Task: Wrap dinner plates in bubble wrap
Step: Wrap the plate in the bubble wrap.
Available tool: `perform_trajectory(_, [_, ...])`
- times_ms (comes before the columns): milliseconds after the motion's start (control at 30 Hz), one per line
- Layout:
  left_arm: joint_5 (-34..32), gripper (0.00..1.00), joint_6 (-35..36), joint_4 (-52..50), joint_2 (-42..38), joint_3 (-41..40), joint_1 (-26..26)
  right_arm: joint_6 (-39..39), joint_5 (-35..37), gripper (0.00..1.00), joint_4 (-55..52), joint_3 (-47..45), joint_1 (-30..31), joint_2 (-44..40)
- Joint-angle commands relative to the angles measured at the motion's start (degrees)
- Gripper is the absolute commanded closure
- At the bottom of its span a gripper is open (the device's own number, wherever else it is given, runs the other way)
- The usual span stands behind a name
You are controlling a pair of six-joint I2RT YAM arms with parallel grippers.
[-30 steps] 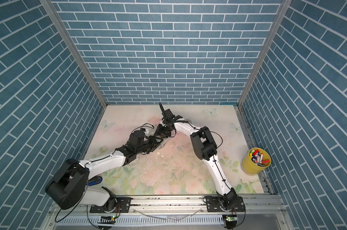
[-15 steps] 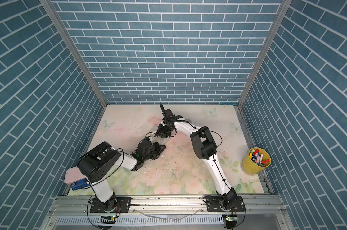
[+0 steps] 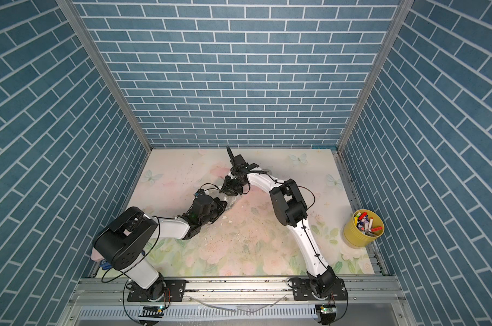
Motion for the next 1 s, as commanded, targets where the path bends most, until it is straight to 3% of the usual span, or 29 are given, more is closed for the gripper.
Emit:
perform_trajectory(0, [-6.1,1.0,2.5,-10.9,-1.7,-0.4,1.4,1.7,2.6,0.63,-3.4,-1.4,-0.2,1.5])
perform_trajectory(167, [-6.8,1.0,2.2,-11.5,-3.7,-1.3,2.0,0.8,6.1,0.58,-2.4,-3.0,-0.1,-3.1])
perform_trajectory(267, [-5.1,0.99,2.2,-11.8,-2.5,-0.4,2.4,-0.5,8.8,0.42,1.7,-7.3,-0.2,-10.0])
perform_trajectory(367, [-1.7,0.99,2.2,-11.4,-0.5,0.1,4.0,-5.6,12.6,0.26,-1.1,-7.7,-0.2,-13.3])
perform_trajectory(667, [9.1,0.97,6.8,-12.2,4.7,4.2,7.3,-19.6,18.9,0.35,-8.0,-5.5,-0.4,-10.1])
perform_trajectory(967, [12.7,0.97,14.2,-19.4,5.0,8.2,9.3,-23.4,24.1,0.33,-15.6,3.5,-0.5,-1.0])
